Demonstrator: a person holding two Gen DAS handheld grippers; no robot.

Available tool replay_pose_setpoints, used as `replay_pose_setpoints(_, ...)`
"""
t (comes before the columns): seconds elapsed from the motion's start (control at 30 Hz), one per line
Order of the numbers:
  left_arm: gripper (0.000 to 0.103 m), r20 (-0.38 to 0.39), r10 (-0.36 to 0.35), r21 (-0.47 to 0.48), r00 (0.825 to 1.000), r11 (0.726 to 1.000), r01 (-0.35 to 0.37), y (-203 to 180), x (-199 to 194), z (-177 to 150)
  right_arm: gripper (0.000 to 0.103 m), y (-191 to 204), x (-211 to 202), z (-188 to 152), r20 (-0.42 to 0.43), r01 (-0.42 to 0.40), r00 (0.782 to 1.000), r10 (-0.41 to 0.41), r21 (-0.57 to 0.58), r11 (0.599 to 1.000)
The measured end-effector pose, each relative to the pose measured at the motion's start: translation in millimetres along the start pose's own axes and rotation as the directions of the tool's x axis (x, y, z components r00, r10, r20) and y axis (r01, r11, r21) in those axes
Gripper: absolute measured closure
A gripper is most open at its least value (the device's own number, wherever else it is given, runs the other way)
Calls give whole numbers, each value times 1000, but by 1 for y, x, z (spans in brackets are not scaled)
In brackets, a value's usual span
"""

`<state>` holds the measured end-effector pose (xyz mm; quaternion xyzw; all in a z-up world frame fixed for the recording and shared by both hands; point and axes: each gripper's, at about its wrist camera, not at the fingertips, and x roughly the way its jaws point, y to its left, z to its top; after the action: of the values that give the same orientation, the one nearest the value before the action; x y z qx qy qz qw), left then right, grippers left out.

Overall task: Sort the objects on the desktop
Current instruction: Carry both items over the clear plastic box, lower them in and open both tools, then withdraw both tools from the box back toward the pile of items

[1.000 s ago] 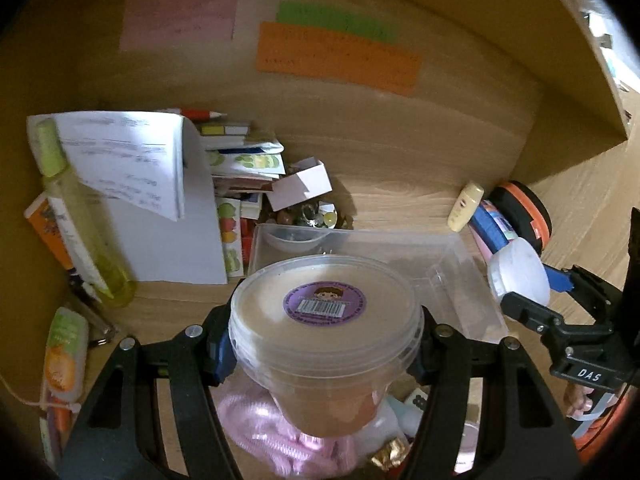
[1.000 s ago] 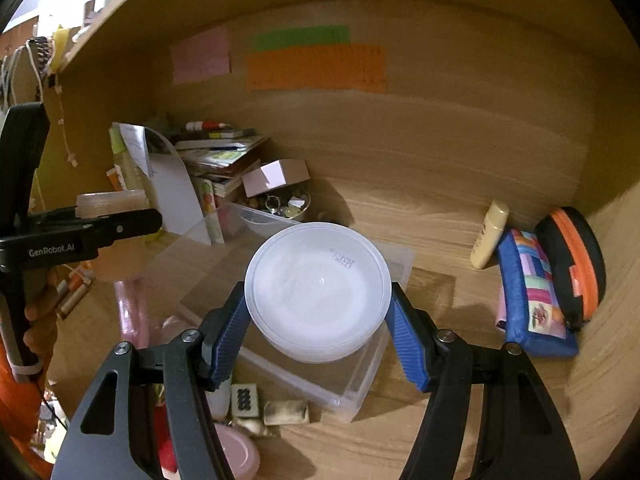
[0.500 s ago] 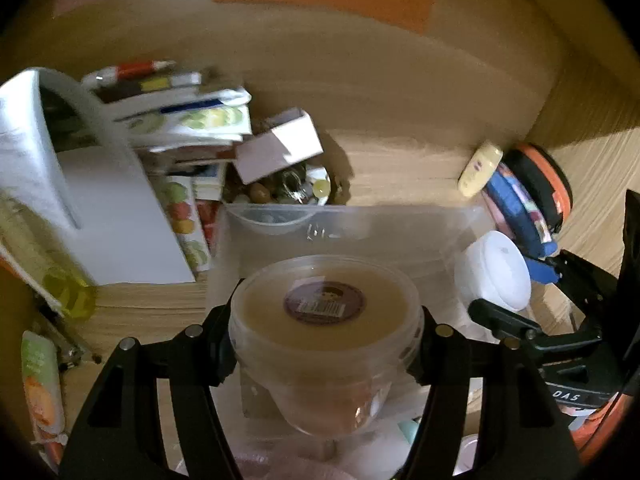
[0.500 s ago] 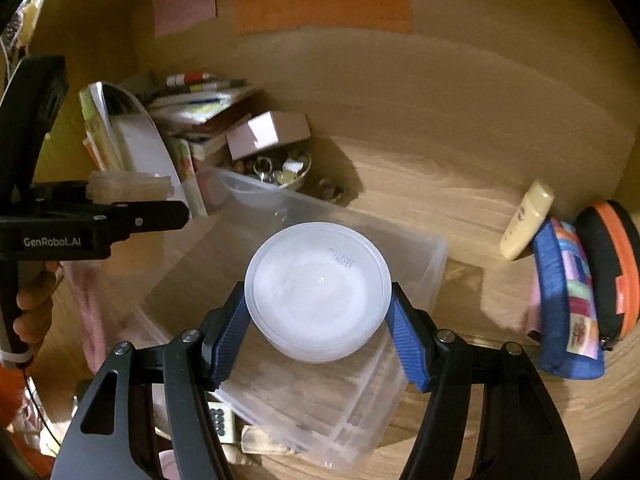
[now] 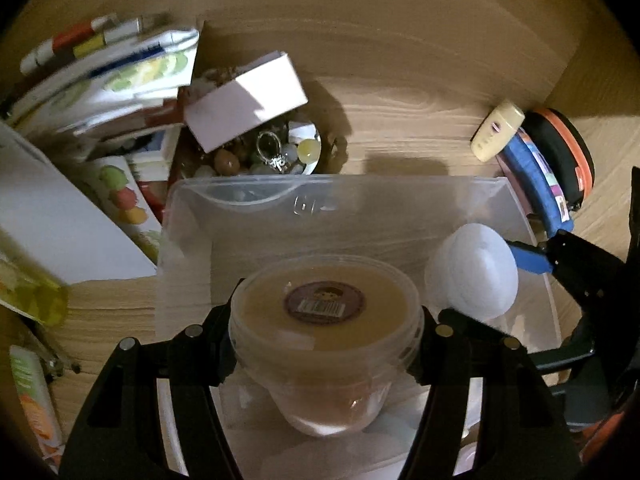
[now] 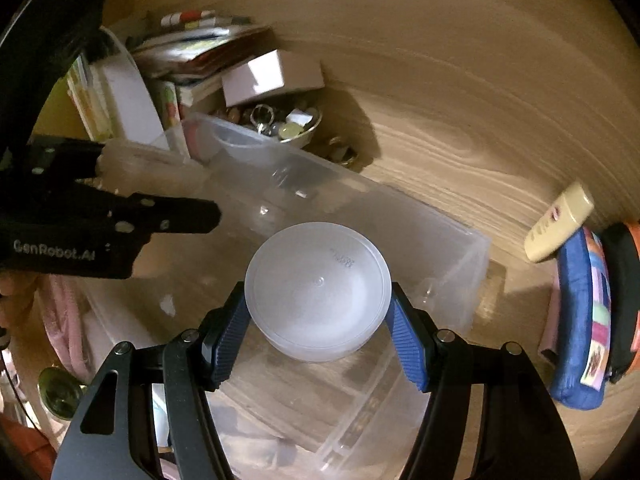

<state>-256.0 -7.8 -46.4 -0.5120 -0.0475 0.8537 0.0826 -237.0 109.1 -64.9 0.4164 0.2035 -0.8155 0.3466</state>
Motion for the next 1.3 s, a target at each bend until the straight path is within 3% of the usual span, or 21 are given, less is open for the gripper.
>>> replay_pose_setpoints(0.27, 39, -93, 41, 5, 995, 999, -40, -1, 14, 3, 41, 2, 14, 8, -107, -22, 994, 18, -37, 999)
replay_pose_setpoints(0.47, 39, -94, 175, 113, 980, 980, -164, -16, 25, -2, 40, 8, 23, 9, -165, -8, 986, -4, -68, 998)
replay_pose_setpoints(0.73, 37, -67, 151, 81, 986, 986, -145, -15, 20, 0, 40, 5, 28, 9, -191, 15, 981, -28, -69, 997)
replay_pose_setpoints(1.03, 33, -12, 133, 68, 991, 989, -132, -18, -9, -3, 40, 9, 23, 4, -159, 70, 984, -75, -39, 997)
replay_pose_setpoints(1.3, 28, 118, 146, 101, 982, 982, -158, -27, -58, -15, 35, 12, -31, 4, -25, 123, 992, -122, 14, 992)
